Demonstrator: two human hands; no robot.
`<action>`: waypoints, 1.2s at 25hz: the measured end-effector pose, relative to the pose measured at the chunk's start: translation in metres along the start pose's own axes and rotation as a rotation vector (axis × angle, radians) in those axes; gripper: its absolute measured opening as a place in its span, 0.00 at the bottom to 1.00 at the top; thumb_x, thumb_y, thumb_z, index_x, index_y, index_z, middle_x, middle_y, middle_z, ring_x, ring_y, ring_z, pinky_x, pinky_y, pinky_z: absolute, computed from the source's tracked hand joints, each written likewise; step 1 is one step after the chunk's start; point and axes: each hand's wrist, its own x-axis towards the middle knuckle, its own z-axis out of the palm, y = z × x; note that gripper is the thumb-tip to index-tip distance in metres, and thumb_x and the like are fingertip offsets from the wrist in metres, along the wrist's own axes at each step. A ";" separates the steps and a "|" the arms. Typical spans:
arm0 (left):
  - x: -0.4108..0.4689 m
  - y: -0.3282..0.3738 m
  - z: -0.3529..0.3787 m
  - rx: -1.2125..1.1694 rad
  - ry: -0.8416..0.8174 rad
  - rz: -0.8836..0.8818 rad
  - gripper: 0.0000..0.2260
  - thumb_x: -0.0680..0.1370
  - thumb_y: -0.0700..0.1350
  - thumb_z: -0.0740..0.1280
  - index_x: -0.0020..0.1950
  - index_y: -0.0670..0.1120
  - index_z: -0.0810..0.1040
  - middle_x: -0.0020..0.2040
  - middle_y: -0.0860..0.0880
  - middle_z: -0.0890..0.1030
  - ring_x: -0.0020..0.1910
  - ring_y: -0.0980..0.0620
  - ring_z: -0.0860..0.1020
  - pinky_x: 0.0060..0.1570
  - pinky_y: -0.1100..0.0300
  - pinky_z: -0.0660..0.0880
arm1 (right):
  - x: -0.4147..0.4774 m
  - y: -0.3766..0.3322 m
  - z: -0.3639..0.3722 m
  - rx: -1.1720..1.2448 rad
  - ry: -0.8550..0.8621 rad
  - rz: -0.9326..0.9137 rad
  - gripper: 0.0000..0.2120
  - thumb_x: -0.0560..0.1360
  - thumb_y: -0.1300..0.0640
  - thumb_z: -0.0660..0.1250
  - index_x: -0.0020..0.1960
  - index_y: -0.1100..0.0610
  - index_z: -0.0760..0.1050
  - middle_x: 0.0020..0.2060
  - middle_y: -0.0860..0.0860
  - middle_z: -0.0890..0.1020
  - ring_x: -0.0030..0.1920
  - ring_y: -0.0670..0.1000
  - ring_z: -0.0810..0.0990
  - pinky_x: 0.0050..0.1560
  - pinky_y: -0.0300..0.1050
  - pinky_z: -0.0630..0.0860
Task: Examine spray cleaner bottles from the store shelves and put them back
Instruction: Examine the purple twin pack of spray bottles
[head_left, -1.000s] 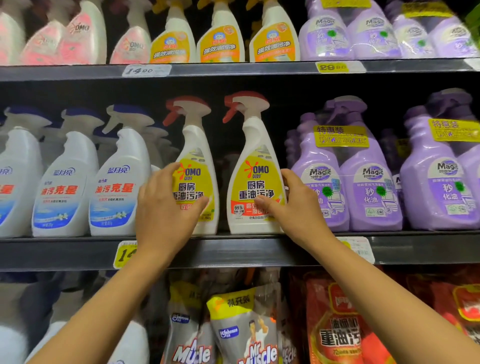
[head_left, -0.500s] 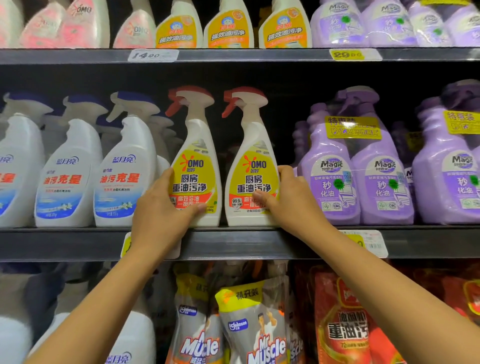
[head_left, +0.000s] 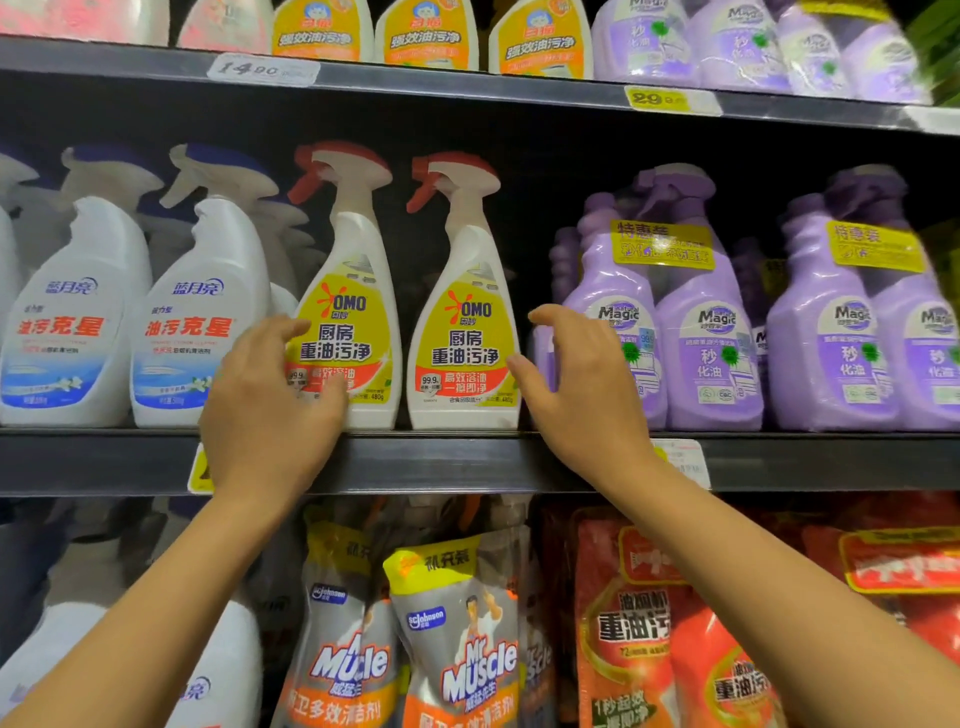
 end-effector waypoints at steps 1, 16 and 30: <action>-0.003 0.006 0.000 -0.039 0.041 0.059 0.18 0.74 0.43 0.71 0.63 0.42 0.75 0.59 0.41 0.79 0.56 0.40 0.77 0.50 0.48 0.73 | 0.000 0.010 -0.013 -0.015 0.098 -0.025 0.15 0.75 0.58 0.68 0.59 0.62 0.74 0.52 0.56 0.79 0.52 0.58 0.74 0.49 0.41 0.64; -0.016 0.160 0.116 -0.206 -0.600 -0.136 0.43 0.67 0.64 0.71 0.72 0.43 0.57 0.64 0.43 0.75 0.61 0.40 0.75 0.53 0.51 0.73 | 0.005 0.137 -0.080 -0.240 -0.176 0.213 0.26 0.77 0.52 0.67 0.66 0.67 0.64 0.60 0.63 0.71 0.59 0.61 0.69 0.58 0.50 0.63; -0.017 0.143 0.108 -0.451 -0.537 -0.170 0.29 0.70 0.54 0.75 0.66 0.45 0.69 0.56 0.48 0.81 0.52 0.49 0.80 0.45 0.58 0.75 | 0.001 0.139 -0.097 0.150 0.009 0.356 0.21 0.75 0.62 0.69 0.67 0.58 0.72 0.60 0.54 0.79 0.58 0.54 0.78 0.61 0.54 0.74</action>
